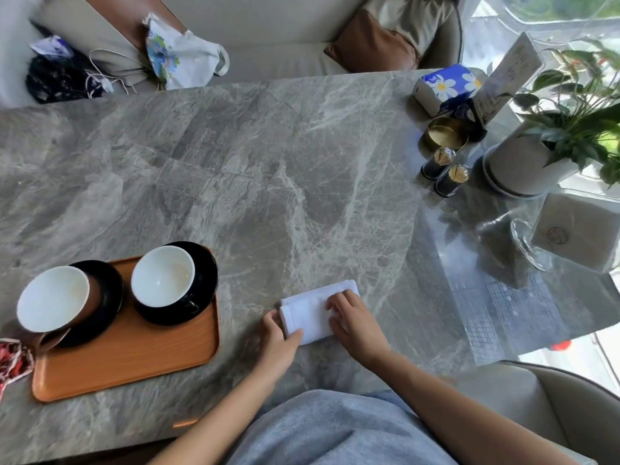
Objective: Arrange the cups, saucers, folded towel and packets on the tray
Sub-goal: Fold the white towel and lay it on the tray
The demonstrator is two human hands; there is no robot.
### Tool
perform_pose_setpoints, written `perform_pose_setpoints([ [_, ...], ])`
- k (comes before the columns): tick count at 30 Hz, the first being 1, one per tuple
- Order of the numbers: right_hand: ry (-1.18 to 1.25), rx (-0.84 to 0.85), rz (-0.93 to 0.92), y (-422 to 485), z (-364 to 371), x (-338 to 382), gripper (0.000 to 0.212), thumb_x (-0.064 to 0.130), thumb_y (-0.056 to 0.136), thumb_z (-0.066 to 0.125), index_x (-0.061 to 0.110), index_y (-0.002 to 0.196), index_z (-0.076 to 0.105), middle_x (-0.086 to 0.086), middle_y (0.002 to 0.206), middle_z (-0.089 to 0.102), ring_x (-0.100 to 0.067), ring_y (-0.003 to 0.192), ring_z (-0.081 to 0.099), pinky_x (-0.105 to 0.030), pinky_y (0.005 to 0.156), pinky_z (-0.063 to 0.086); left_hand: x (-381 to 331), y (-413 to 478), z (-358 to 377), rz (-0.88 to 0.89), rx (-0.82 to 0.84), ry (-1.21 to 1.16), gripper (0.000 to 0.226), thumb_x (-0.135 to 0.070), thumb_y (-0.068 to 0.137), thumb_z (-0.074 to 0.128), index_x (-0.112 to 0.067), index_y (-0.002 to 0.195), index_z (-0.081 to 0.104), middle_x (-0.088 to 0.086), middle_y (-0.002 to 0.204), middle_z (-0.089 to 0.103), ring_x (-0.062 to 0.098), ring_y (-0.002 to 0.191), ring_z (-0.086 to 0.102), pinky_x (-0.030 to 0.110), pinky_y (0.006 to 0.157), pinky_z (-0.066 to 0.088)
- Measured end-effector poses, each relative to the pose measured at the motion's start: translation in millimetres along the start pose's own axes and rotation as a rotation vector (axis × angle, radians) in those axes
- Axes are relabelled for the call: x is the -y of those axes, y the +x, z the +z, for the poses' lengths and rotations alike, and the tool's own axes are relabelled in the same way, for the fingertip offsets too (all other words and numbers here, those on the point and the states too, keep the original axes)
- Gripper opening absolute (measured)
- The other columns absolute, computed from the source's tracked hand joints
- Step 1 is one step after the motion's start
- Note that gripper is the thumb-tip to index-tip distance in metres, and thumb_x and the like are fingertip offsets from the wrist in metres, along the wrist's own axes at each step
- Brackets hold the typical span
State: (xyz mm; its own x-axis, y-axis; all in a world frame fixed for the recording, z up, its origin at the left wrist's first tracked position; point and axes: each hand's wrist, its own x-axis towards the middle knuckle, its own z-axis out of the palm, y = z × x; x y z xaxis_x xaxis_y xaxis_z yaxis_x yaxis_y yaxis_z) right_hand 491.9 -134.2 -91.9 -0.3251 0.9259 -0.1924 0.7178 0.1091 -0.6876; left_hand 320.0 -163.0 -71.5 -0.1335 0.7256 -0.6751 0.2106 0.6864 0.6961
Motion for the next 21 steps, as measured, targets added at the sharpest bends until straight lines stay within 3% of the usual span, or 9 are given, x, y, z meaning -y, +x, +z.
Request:
perform_pose_setpoints([
  [4, 0.025, 0.015, 0.018, 1.7, -2.6, -1.3, 0.025, 0.005, 0.083, 0.052, 0.013, 0.106, 0.048, 0.002, 0.103, 0.049, -0.014, 0.089, 0.046, -0.031, 0.07, 0.044, -12.7, 8.9, -0.6, -0.065, 0.039, -0.134, 0.066, -0.012, 0.086, 0.062, -0.01, 0.137, 0.02, 0.01, 0.126, 0.048, 0.017, 0.104, 0.049, 0.025, 0.08, 0.04],
  [8, 0.088, -0.013, 0.101, 1.1, -3.9, 1.7, 0.047, 0.007, 0.081, 0.055, 0.021, 0.123, 0.04, 0.005, 0.108, 0.043, -0.005, 0.077, 0.044, -0.033, 0.065, 0.046, -21.2, 10.5, 2.2, 0.084, 0.053, -0.089, 0.061, -0.011, 0.085, 0.063, -0.016, 0.134, 0.027, 0.002, 0.123, 0.043, 0.01, 0.099, 0.048, 0.008, 0.065, 0.04],
  [11, 0.128, -0.051, 0.142, -0.5, -6.4, 1.5, 0.062, 0.007, 0.083, 0.054, 0.032, 0.137, 0.034, 0.005, 0.115, 0.044, -0.011, 0.075, 0.051, -0.036, 0.063, 0.051, -27.1, 8.0, 8.2, 0.186, 0.056, -0.091, 0.049, -0.009, 0.086, 0.06, -0.02, 0.128, 0.039, -0.01, 0.113, 0.046, 0.0, 0.093, 0.046, -0.003, 0.062, 0.039],
  [15, 0.187, -0.112, 0.186, -5.8, -10.0, -1.5, 0.054, 0.004, 0.088, 0.05, 0.037, 0.132, 0.047, 0.006, 0.107, 0.044, -0.002, 0.074, 0.053, -0.016, 0.065, 0.045, -36.5, -6.4, 8.4, 0.264, 0.079, -0.131, 0.037, -0.009, 0.087, 0.06, -0.037, 0.103, 0.043, -0.032, 0.095, 0.045, -0.027, 0.08, 0.047, -0.007, 0.065, 0.036],
  [17, 0.243, -0.183, 0.216, -9.9, -12.4, 1.0, 0.042, 0.008, 0.092, 0.051, 0.038, 0.12, 0.054, 0.006, 0.103, 0.045, 0.004, 0.081, 0.052, -0.011, 0.068, 0.04, -38.5, -15.2, 0.9, 0.303, 0.117, -0.14, 0.033, -0.011, 0.087, 0.059, -0.042, 0.095, 0.048, -0.024, 0.097, 0.053, -0.021, 0.086, 0.052, 0.001, 0.072, 0.041],
  [19, 0.304, -0.266, 0.245, -14.7, -13.1, 6.3, 0.027, 0.015, 0.094, 0.054, 0.038, 0.107, 0.061, 0.002, 0.103, 0.05, 0.006, 0.088, 0.053, -0.012, 0.07, 0.04, -39.6, -24.0, -12.1, 0.313, 0.173, -0.169, 0.026, -0.016, 0.087, 0.06, -0.035, 0.105, 0.056, -0.007, 0.107, 0.062, 0.003, 0.098, 0.059, 0.018, 0.083, 0.046],
  [21, 0.41, -0.308, 0.308, -19.9, -12.0, 12.5, 0.018, 0.019, 0.093, 0.057, 0.032, 0.1, 0.067, -0.005, 0.106, 0.058, 0.002, 0.09, 0.058, -0.014, 0.072, 0.043, -40.6, -32.2, -30.4, 0.348, 0.243, -0.198, 0.025, -0.021, 0.086, 0.061, -0.024, 0.111, 0.058, -0.003, 0.108, 0.065, 0.009, 0.097, 0.061, 0.02, 0.081, 0.048],
])
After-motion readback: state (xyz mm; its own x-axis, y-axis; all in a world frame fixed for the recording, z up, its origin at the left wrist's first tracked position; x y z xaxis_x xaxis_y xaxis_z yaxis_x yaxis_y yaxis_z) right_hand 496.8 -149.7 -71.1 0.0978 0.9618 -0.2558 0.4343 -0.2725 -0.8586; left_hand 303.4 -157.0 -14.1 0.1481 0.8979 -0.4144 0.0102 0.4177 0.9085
